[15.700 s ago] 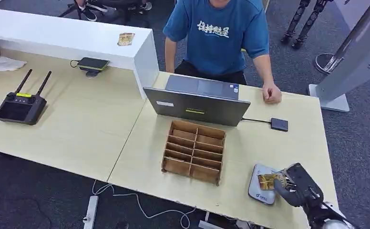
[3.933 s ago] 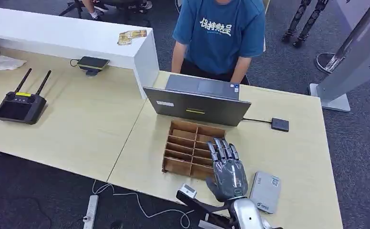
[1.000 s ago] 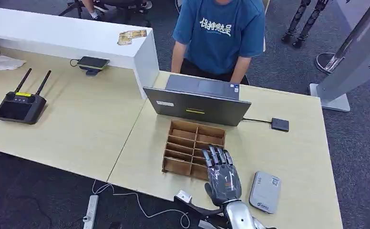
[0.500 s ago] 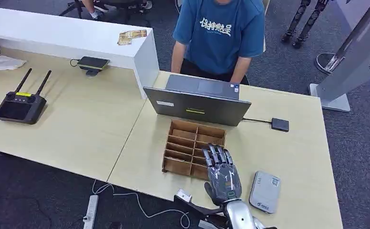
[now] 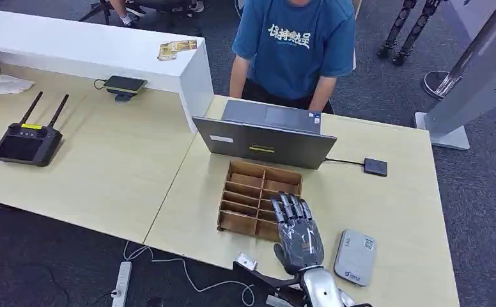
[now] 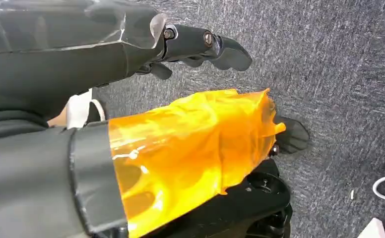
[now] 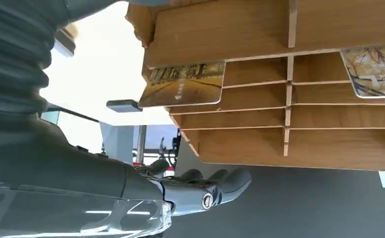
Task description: Pass the card to the sensor for recognition and then transmit it.
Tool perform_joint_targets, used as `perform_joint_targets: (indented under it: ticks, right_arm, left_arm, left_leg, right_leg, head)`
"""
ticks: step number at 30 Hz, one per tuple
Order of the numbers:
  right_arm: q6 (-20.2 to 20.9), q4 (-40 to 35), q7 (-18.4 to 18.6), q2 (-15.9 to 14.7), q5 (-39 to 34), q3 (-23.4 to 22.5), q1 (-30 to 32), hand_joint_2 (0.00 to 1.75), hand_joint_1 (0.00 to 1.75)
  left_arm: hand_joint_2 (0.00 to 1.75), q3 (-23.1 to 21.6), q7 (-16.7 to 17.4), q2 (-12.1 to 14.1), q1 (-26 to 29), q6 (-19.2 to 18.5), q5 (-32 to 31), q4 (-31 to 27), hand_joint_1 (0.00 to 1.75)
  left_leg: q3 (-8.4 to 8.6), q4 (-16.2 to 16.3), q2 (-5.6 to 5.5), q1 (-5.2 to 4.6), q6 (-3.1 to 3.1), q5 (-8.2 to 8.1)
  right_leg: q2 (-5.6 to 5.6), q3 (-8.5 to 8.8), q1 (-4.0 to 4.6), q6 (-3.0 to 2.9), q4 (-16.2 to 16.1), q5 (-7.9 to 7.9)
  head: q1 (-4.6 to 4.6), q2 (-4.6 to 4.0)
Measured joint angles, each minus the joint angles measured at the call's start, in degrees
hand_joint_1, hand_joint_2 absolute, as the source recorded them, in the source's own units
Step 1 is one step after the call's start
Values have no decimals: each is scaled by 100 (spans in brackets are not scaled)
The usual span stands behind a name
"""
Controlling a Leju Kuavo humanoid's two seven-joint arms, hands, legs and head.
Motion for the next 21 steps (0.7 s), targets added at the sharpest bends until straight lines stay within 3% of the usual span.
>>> perform_joint_targets:
  ticks: [1,2,3,4,5,21]
  right_arm:
    - [0,0,0,0,0,0,-6,175,7]
    - [0,2,0,0,0,0,-11,175,31]
    - [0,2,0,0,0,0,-14,175,73]
    - [2,2,0,0,0,0,-16,175,155]
    - [4,6,0,0,0,0,-18,175,175]
    - [59,28,-15,2,-92,11,-84,175,175]
  left_arm:
    - [0,0,0,0,0,0,0,-2,0]
    - [0,0,0,0,0,0,-2,0,0]
    - [0,0,2,0,0,0,-2,0,0]
    - [0,0,0,0,0,0,-2,0,0]
    - [0,0,2,0,0,0,-2,0,0]
    - [0,13,-35,0,1,-28,59,0,0]
  left_leg:
    - [0,0,0,0,0,0]
    - [0,0,0,0,0,0]
    - [0,0,0,0,0,0]
    - [0,0,0,0,0,0]
    - [0,0,0,0,0,0]
    - [0,0,-1,0,0,0]
  right_leg:
    - [0,0,0,0,0,0]
    - [0,0,0,0,0,0]
    - [0,0,0,0,0,0]
    - [0,0,0,0,0,0]
    - [0,0,0,0,0,0]
    - [0,0,0,0,0,0]
  head:
    - [0,0]
    - [0,0]
    - [0,0]
    - [0,0]
    - [0,0]
    - [0,0]
